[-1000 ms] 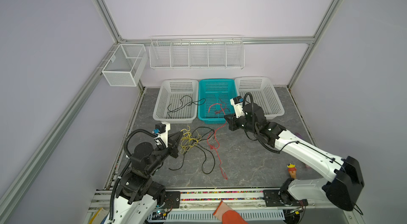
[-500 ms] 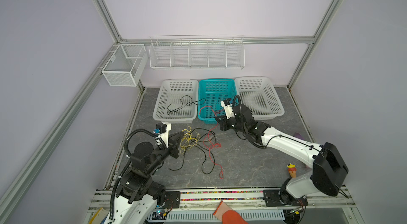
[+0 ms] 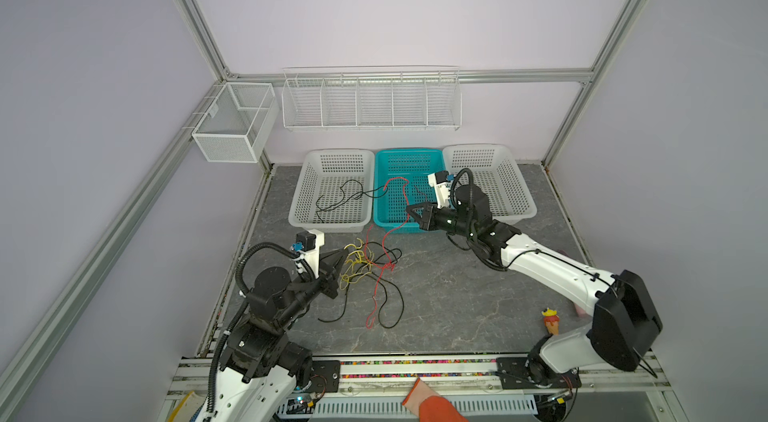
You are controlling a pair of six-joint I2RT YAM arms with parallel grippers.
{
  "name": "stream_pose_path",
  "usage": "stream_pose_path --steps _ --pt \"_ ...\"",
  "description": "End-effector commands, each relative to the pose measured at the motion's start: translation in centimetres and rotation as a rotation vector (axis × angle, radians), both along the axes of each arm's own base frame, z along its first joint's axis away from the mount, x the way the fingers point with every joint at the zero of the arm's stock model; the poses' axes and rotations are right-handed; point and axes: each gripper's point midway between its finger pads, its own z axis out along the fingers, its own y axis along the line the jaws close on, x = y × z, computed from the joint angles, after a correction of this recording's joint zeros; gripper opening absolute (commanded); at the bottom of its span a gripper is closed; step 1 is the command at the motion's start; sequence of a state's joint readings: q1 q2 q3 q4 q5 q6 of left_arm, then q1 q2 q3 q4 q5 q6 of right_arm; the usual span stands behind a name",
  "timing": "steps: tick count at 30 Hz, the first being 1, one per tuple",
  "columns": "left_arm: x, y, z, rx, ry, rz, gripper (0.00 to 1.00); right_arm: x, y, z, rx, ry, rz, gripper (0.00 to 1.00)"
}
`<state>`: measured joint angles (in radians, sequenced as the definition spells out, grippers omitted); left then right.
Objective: Untangle the cables
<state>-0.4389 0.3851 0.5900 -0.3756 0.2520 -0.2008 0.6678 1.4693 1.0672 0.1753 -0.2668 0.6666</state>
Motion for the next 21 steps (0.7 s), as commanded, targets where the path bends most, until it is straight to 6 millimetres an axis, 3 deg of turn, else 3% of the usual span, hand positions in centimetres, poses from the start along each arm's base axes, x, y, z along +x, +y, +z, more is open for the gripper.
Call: stream_pose_path --steps 1,8,16,21 --pt "-0.3 -0.2 0.2 -0.004 -0.022 -0.015 0.00 -0.9 -1.4 2.2 0.024 -0.024 -0.026 0.07" --pt "-0.4 -0.2 0.4 -0.007 -0.028 -0.017 0.00 -1.2 -5.8 3.5 -0.154 -0.169 -0.177 0.06" --pt "-0.2 -0.6 0.0 -0.005 -0.007 -0.038 0.00 -2.7 -7.8 6.9 -0.163 -0.243 -0.201 0.07" --pt "0.0 -1.4 -0.7 -0.001 0.031 -0.071 0.00 -4.1 -9.2 10.1 -0.147 -0.301 -0.213 0.07"
